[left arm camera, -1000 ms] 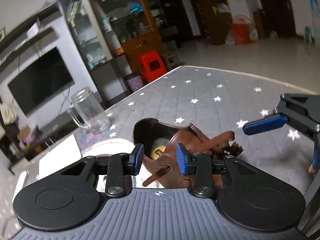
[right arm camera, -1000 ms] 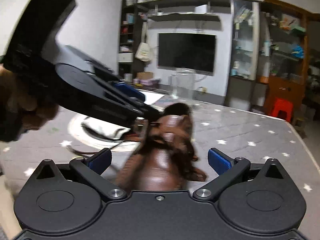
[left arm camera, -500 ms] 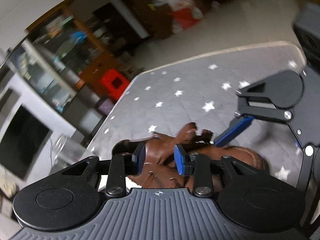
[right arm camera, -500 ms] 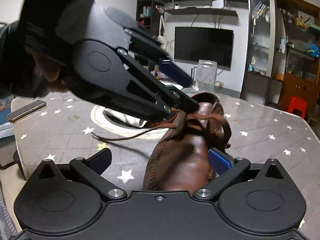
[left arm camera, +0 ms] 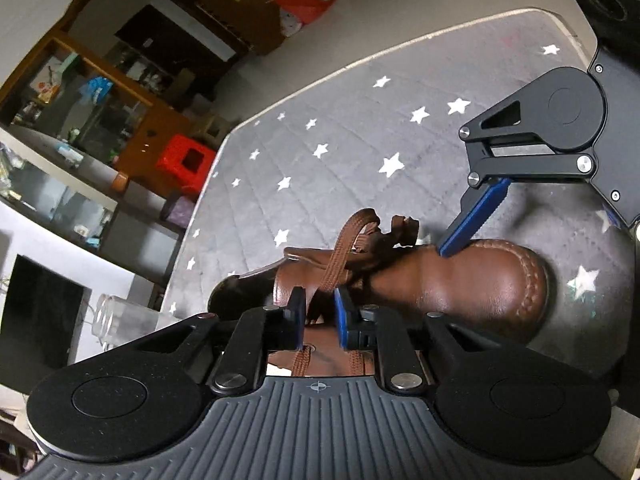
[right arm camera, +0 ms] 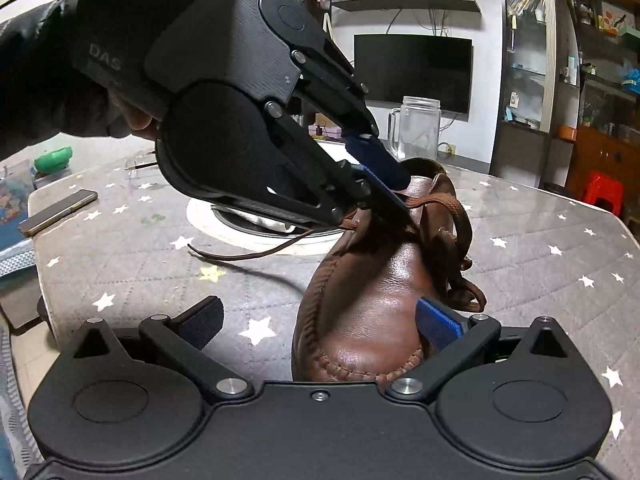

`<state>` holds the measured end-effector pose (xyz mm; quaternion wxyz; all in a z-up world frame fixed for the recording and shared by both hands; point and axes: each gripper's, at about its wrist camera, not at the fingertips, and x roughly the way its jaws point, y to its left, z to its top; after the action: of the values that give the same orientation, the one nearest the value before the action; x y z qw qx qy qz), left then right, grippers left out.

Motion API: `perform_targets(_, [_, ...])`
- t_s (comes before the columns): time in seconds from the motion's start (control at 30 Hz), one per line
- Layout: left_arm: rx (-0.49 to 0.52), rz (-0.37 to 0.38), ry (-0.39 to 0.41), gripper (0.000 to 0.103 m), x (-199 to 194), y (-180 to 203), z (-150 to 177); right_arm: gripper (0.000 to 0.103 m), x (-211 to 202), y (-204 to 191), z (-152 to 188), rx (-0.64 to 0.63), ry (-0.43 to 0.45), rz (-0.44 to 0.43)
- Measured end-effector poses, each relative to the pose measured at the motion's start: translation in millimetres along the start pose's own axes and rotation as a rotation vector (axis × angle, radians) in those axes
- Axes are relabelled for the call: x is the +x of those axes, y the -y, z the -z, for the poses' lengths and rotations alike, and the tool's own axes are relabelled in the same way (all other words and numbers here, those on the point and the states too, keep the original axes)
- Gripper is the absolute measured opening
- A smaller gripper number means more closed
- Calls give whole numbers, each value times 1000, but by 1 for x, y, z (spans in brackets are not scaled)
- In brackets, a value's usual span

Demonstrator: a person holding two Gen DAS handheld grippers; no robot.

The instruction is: Lace up shoes with both hands

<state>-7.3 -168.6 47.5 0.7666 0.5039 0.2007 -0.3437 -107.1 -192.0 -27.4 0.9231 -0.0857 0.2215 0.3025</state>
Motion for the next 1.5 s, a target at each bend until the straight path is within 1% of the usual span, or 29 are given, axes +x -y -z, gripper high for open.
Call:
perform_targets(0.07, [-7,13,-5,17,3,-2,-1,103,0,-1,0,-4,0,3])
perform_targets(0.2, [-58,37,-10,7,6,-5,-3,103,1,-2,1,-8,-2,7])
perform_targets(0.37, [-254,50,12,4,-2,-12,-8,103,-1,-2,2,3,13,-8])
perform_targets(0.43, [-301,57,25,3,-6,-16,-10,103,0,-4,1,-4,12,-11])
perform_targets(0.47, [-372,69,51,3,-12,-21,-12,103,1,-5,1,-10,9,-10])
perform_targets(0.5, [-403,78,72,3,-17,-24,-13,103,2,-5,0,-15,6,-9])
perform_targets(0.53, [-433,88,92,3,-21,-28,-15,103,2,-6,0,-24,2,-7])
perform_targets(0.57, [-440,88,97,3,-23,-29,-16,103,3,-7,1,-34,0,-5])
perform_targets(0.63, [-479,104,138,3,-36,-33,-25,103,4,-9,1,-43,-1,-3])
perform_targets(0.77, [-492,104,185,3,-47,-36,-41,103,5,-10,1,-45,-3,0])
perform_targets(0.83, [-501,129,271,3,-59,-40,-56,103,5,-11,2,-47,-2,1])
perform_targets(0.9, [-472,131,304,3,-64,-40,-70,103,7,-13,3,-48,-1,1])
perform_targets(0.93, [-468,131,306,3,-64,-40,-71,103,7,-13,3,-48,-1,1])
perform_targets(0.97, [-461,114,303,4,-63,-38,-79,103,8,-13,3,-49,-2,1])
perform_targets(1.0, [-451,119,294,4,-61,-38,-81,103,8,-13,3,-51,-2,0])
perform_targets(1.03, [-450,120,293,7,-61,-37,-80,103,7,-12,3,-51,-1,-1])
perform_targets(1.07, [-457,114,267,10,-57,-36,-76,103,6,-11,3,-50,1,-3])
perform_targets(1.1, [-460,115,250,21,-54,-36,-74,103,6,-10,3,-48,4,-5])
perform_targets(1.13, [-462,110,230,29,-51,-35,-70,103,6,-10,3,-46,7,-8])
perform_targets(1.2, [-460,99,195,32,-47,-32,-64,103,5,-9,3,-44,10,-12])
perform_targets(1.23, [-446,97,191,32,-47,-32,-61,103,5,-8,4,-43,12,-13])
perform_targets(1.33, [-341,114,195,32,-49,-25,-55,103,5,-8,4,-44,14,-15])
perform_targets(1.37, [-331,117,194,32,-48,-25,-52,103,5,-8,4,-45,15,-16])
perform_targets(1.47, [-227,131,161,32,-43,-14,-47,103,4,-7,4,-41,17,-20])
perform_targets(1.5, [-196,154,135,31,-38,-8,-47,103,3,-7,4,-39,18,-21])
